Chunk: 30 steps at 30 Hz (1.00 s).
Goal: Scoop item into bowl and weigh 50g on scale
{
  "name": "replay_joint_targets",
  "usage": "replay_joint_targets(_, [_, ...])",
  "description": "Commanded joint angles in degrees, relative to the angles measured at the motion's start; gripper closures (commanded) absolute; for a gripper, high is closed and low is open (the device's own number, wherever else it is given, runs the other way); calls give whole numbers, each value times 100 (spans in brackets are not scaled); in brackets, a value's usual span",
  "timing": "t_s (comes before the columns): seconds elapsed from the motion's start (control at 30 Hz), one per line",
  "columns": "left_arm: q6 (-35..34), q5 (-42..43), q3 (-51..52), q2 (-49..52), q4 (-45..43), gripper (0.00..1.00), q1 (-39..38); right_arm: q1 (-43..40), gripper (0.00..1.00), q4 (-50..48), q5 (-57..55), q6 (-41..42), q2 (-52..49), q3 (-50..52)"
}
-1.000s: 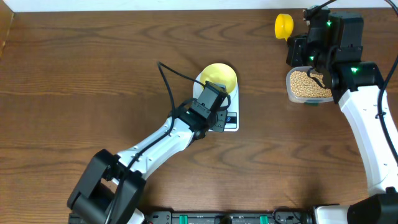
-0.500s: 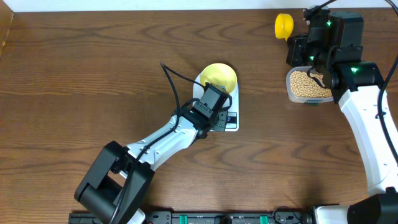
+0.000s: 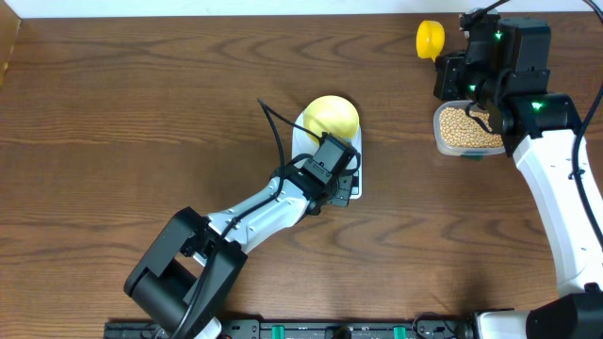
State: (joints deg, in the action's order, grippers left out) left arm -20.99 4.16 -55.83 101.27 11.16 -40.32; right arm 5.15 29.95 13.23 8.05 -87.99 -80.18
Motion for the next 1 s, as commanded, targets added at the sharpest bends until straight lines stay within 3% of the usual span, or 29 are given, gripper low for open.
replay_joint_targets(0.0, [-33, -103, 11, 33, -35, 93, 9, -24, 99, -13, -24, -83, 33, -22])
replay_joint_targets(0.97, [-33, -680, 11, 151, -98, 93, 13, -24, 99, 31, -22, -83, 33, -22])
